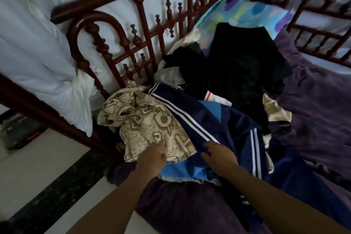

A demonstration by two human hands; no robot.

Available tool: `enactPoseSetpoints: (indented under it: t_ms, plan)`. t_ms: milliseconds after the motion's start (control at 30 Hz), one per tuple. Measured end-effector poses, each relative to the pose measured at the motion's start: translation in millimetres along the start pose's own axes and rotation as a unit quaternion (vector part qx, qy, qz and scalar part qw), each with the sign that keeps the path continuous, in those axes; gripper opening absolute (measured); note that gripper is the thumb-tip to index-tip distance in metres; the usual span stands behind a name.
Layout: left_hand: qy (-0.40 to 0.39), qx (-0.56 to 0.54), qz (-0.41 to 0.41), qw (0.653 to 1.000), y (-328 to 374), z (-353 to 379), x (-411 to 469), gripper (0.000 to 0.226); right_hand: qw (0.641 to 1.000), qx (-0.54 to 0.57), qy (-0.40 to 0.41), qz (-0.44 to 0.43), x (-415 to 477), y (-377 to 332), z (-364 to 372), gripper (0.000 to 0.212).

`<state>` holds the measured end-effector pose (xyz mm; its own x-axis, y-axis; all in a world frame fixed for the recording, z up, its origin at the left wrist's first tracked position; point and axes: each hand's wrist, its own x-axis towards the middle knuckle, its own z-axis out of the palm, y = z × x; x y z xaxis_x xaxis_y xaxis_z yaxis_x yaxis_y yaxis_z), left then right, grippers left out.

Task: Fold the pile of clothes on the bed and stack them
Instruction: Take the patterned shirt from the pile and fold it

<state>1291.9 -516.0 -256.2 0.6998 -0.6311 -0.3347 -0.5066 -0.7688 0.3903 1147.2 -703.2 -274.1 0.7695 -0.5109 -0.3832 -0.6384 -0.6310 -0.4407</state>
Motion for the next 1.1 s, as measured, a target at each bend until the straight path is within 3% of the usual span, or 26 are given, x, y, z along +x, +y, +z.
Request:
enactPoseSetpoints:
  t_ms: [100, 133, 267, 367, 433, 533, 700, 833, 967, 1100]
  plan:
    - [0.01, 0.027, -0.03, 0.999, -35.4, -24.1, 35.0, 0.028, 0.997, 0.079, 0.014, 0.018, 48.8, -49.0, 16.0, 0.066]
    - [0.019, 0.03, -0.033, 0.999, -44.3, -30.7, 45.4, 0.031, 0.995, 0.093, 0.01, 0.034, 61.4, -61.1, 20.8, 0.067]
    - [0.077, 0.056, 0.017, 0.995, -55.3, -55.1, 86.4, 0.051, 0.992, 0.119, 0.03, 0.015, 77.0, -83.7, 25.1, 0.013]
    - [0.079, 0.106, 0.075, 0.988, -39.0, -63.6, 116.8, 0.075, 0.978, 0.166, 0.115, -0.054, 49.7, -72.3, 1.1, 0.013]
    - [0.056, 0.145, 0.113, 0.981, -20.6, -64.5, 132.1, 0.066, 0.969, 0.178, 0.153, -0.072, 20.5, -54.0, -22.7, 0.018]
    - [0.029, 0.215, 0.159, 0.963, 10.6, -62.2, 141.0, 0.027, 0.955, 0.185, 0.231, -0.028, -24.8, -12.4, -64.4, 0.022]
    - [0.042, 0.246, 0.136, 0.959, 47.7, -71.7, 125.6, 0.024, 0.9, 0.18, 0.381, 0.109, -80.0, 76.8, -126.9, 0.023]
    - [0.02, 0.136, 0.135, 0.981, 72.8, -91.6, 88.0, 0.019, 0.896, 0.104, 0.385, 0.196, -108.6, 123.7, -139.9, 0.026]
    - [0.013, -0.02, 0.106, 0.994, 119.3, -120.6, 36.4, 0.017, 0.927, 0.093, 0.247, 0.269, -124.7, 143.0, -139.1, 0.022]
    - [0.014, -0.244, 0.033, 0.969, 174.7, -145.7, -17.7, 0.012, 0.957, 0.109, 0.16, 0.218, -151.4, 123.6, -136.2, 0.033]
